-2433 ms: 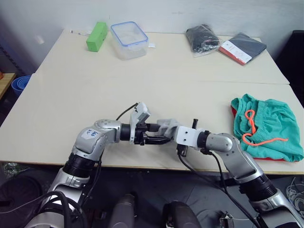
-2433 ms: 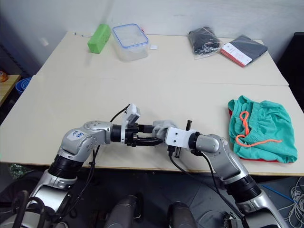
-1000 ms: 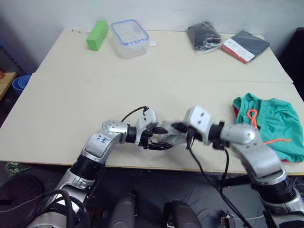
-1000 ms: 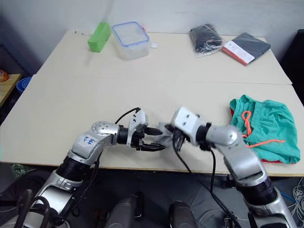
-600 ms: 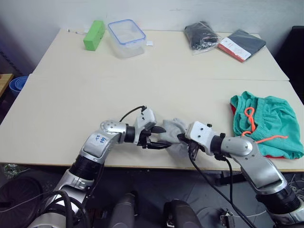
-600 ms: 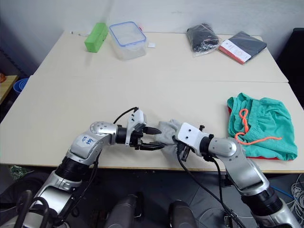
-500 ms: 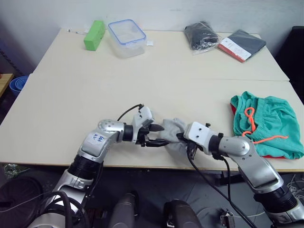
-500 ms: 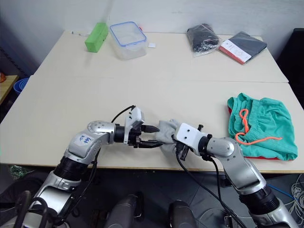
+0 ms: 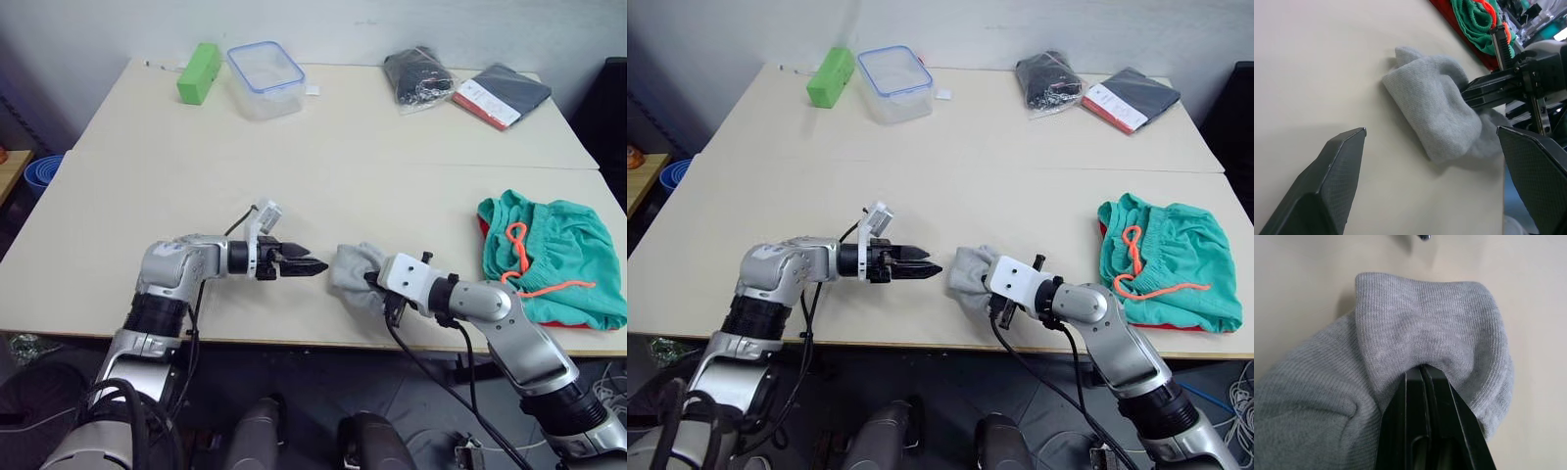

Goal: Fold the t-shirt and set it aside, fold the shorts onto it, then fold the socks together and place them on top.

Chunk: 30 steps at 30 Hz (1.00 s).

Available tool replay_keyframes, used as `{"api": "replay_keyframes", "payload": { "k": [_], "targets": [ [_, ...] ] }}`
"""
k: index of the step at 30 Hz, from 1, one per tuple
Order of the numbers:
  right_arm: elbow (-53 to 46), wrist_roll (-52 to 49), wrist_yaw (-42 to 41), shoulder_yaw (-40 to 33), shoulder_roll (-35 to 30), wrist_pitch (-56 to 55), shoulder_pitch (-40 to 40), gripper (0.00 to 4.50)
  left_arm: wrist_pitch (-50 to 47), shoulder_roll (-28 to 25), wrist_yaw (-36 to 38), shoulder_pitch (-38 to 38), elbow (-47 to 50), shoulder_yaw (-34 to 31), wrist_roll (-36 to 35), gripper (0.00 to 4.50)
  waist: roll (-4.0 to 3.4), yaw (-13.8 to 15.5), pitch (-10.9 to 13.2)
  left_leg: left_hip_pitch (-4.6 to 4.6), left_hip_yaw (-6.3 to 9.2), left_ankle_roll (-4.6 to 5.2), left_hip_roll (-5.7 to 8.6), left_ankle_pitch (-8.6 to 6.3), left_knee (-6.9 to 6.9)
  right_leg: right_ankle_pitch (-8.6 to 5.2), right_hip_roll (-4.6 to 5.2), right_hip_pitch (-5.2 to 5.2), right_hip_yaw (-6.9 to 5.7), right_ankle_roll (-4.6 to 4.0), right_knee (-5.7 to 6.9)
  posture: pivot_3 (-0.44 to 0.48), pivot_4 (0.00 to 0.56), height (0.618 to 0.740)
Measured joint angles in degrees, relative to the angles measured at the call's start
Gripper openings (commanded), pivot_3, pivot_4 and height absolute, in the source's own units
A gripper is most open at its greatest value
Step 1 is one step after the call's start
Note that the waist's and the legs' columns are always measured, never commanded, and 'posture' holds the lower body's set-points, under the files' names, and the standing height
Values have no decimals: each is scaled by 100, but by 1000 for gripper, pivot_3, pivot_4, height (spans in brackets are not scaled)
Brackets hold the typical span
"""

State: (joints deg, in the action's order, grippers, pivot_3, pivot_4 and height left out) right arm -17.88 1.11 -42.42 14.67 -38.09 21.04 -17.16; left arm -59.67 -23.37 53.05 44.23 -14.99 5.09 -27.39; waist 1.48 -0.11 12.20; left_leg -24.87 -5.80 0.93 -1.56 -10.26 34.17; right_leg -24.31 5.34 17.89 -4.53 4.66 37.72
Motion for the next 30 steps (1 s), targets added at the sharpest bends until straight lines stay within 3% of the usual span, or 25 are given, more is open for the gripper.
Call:
{"api": "replay_keyframes", "payload": {
  "k": [8, 18, 21, 30],
  "targets": [
    [4, 47, 48, -7, 1, -93, 57, 0, -261, 562, 10, 429, -745, 106, -25, 4471, 0, 2, 0, 1, 0, -1, 0, 1, 4, 0, 0, -1, 0, 0, 2, 0, 150, 740],
    [-22, 126, 139, -13, 1, -110, 122, 0, -27, 901, 13, 624, -1209, 285, 139, 4471, 1, 8, -1, 5, 2, 0, 1, 1, 11, 0, 1, -13, -1, 0, 2, 0, 150, 740],
    [-20, 136, 153, -12, 1, -113, 131, 0, 61, 971, -35, 654, -1292, 307, 213, 3864, 1, 11, -1, 14, 4, 0, 1, 1, 11, 0, 1, -22, -2, 0, 2, 0, 150, 740],
    [-32, 190, 153, -11, 1, -114, 132, 0, 37, 1061, -112, 673, -1498, 275, 275, 949, 1, 5, -1, 14, 5, 0, 2, 1, 10, 0, 1, -24, -3, 0, 1, 0, 150, 740]
  ]
}}
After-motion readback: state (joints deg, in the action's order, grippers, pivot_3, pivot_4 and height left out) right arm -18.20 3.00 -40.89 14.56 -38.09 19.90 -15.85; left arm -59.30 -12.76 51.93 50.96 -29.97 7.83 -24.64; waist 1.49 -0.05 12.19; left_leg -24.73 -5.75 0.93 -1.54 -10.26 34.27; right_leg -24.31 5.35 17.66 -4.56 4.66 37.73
